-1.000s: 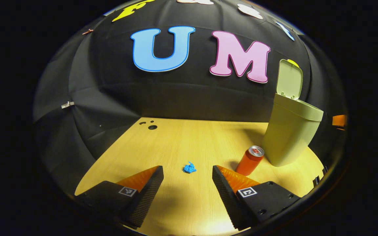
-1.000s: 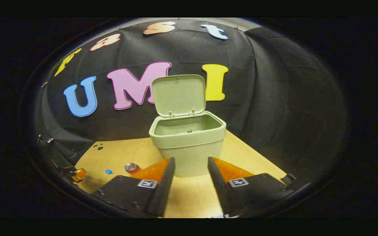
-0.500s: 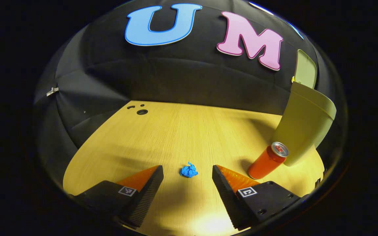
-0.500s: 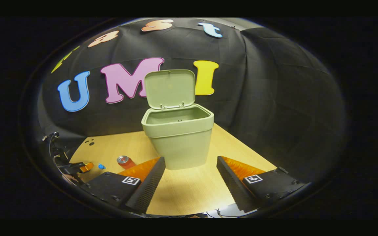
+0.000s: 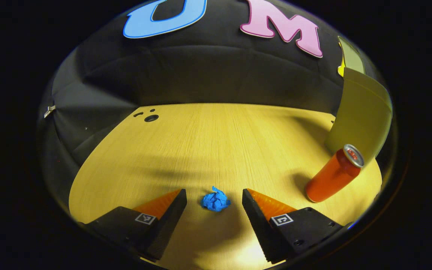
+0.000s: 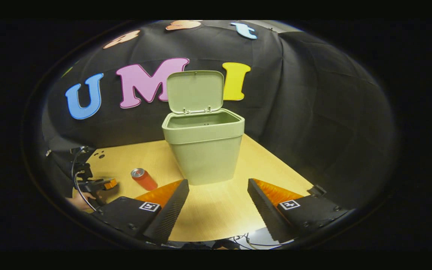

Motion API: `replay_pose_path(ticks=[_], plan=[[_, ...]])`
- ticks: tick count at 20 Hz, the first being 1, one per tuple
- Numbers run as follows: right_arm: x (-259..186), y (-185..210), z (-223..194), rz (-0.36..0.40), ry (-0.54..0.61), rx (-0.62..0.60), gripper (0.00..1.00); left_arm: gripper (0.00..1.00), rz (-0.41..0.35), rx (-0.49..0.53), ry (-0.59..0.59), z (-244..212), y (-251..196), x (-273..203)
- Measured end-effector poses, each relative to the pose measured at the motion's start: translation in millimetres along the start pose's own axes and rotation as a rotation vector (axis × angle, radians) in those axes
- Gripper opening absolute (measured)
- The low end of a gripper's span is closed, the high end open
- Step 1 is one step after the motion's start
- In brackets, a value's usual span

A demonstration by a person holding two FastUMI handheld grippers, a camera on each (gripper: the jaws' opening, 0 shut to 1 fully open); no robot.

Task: Press the lid of the desktop garbage bin to open it, pick up the crumpled paper on the desktop and throw it into the bin, then pick up the pop can on the desktop and drop it into the bin, and finally close the garbage bin lid.

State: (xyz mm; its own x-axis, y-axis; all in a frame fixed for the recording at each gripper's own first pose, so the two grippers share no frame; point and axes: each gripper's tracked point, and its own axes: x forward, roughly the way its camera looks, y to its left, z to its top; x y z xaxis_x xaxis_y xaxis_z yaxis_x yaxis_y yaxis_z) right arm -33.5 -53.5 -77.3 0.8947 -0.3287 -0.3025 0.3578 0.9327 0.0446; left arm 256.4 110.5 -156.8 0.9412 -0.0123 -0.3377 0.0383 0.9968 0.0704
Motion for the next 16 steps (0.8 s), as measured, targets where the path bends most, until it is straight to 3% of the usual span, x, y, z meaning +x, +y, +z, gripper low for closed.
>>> replay_pose_path(ticks=[11, 16], plan=[[0, 6, -23, -0.004, 0.058, 0.001, 0.99, 0.93, -0.001, 0.016, 0.024, -17, 4, 9], [0, 18, -32, 0.022, 0.080, -0.011, 0.99, 0.84, -0.011, 0.024, 0.010, -15, 3, 13]])
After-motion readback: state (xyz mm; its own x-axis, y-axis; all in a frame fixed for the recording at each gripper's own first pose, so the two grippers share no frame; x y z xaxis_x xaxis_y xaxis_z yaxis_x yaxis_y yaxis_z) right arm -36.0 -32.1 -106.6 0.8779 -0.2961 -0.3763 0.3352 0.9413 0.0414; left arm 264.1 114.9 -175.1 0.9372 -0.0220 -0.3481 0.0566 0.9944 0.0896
